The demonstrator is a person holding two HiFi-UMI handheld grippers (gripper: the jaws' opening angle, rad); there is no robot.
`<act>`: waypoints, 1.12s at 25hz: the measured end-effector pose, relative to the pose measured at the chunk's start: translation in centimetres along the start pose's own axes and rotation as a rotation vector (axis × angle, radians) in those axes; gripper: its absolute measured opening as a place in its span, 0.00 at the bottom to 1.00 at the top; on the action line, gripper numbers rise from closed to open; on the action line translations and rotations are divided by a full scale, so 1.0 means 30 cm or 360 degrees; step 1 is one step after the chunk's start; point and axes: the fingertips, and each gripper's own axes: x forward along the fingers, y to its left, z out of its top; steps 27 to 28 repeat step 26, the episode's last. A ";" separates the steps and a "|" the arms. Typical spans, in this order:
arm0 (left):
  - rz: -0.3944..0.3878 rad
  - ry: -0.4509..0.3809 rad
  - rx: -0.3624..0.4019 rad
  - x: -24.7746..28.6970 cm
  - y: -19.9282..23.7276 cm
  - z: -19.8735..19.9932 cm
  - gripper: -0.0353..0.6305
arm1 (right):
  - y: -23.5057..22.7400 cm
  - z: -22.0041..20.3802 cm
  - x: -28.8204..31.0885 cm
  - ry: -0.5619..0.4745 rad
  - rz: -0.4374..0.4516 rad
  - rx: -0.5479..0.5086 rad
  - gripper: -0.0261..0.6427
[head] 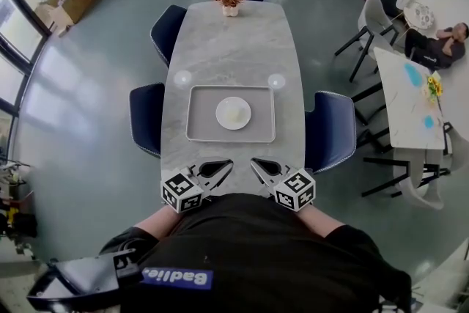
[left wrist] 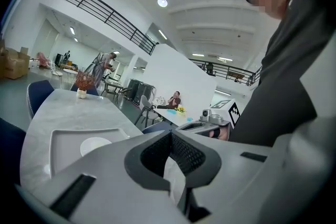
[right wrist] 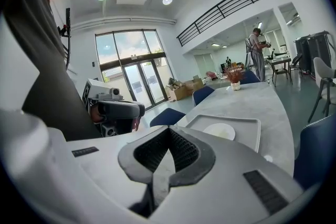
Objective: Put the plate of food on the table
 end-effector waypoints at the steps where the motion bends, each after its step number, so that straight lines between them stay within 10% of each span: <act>1: -0.0001 -0.0002 -0.0003 -0.002 0.001 -0.001 0.07 | 0.003 0.001 0.001 0.0001 0.0004 -0.0008 0.06; 28: -0.0027 -0.0016 -0.0010 0.010 0.011 0.008 0.07 | -0.010 0.011 0.001 -0.0005 -0.0022 -0.0009 0.06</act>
